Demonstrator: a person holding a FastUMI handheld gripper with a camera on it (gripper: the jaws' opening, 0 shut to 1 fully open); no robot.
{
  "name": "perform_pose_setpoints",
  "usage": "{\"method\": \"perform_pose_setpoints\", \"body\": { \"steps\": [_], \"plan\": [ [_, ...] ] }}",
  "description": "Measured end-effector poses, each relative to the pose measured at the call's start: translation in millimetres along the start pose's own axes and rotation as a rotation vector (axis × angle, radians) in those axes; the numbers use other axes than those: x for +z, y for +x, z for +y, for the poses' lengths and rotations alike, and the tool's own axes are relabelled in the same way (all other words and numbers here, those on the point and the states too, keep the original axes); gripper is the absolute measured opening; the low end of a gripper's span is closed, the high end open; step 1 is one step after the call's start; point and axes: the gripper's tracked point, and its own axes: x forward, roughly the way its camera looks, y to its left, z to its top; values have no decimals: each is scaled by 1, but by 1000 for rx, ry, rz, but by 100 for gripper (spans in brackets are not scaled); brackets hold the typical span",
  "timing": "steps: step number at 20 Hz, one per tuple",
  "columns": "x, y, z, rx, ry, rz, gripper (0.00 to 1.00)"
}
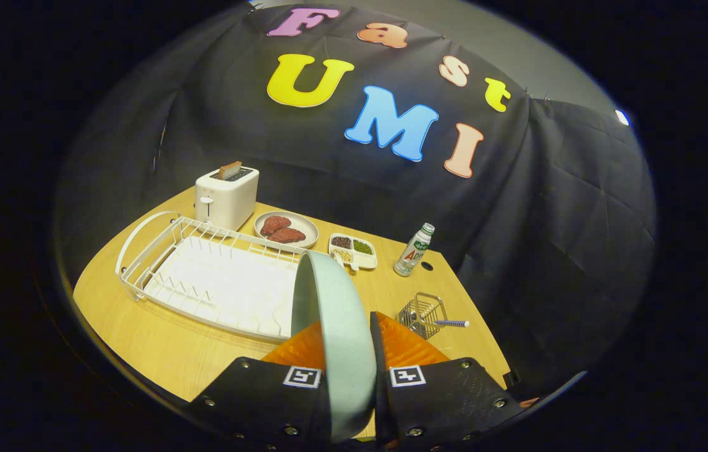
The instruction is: Take the plate from the dish rack, then take the spoon from the basket and place it into the plate.
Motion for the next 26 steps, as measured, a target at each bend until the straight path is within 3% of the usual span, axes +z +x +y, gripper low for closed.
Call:
{"method": "perform_pose_setpoints", "body": {
  "steps": [12, 20, 26],
  "plan": [
    [-100, 29, -1, 143, 189, 183, 25],
    [-126, 48, 21, 286, 628, 284, 27],
    [-146, 51, 9, 226, 644, 317, 36]
  ]
}}
